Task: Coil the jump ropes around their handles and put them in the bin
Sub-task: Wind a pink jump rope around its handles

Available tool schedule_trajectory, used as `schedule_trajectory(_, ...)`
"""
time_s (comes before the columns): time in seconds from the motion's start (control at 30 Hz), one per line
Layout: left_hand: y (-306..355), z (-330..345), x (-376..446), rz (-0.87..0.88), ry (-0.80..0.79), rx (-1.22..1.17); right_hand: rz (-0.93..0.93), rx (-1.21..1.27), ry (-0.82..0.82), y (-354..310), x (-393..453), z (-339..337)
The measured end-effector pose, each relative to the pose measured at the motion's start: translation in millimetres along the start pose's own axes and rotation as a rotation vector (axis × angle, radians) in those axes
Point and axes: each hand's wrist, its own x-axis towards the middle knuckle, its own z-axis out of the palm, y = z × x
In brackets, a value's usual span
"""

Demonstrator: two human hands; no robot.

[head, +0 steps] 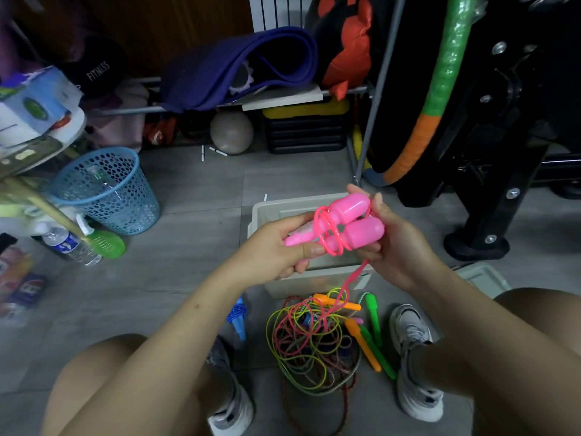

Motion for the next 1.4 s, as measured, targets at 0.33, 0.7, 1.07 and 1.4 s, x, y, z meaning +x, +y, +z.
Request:
schedule_trajectory(0.33, 8, -1, -1, 0.036, 0.053, -0.127, 0.052, -0.212, -0.037, 16, 0, 9)
schedule_trajectory(0.7, 5, 8, 4, 0.012, 0.236, -0.22, -0.099, -0.479, -0.032, 13, -8, 15)
schedule_trajectory(1.07, 3, 21, 8, 0.06, 0.308, -0.156, -0.279, -0.87, 0.298, 12, -9, 19)
schedule_trajectory(1.4, -4, 5, 9, -0.011, 0.228, -0.305, -0.301, -1.021, 0.119, 15, -6, 7)
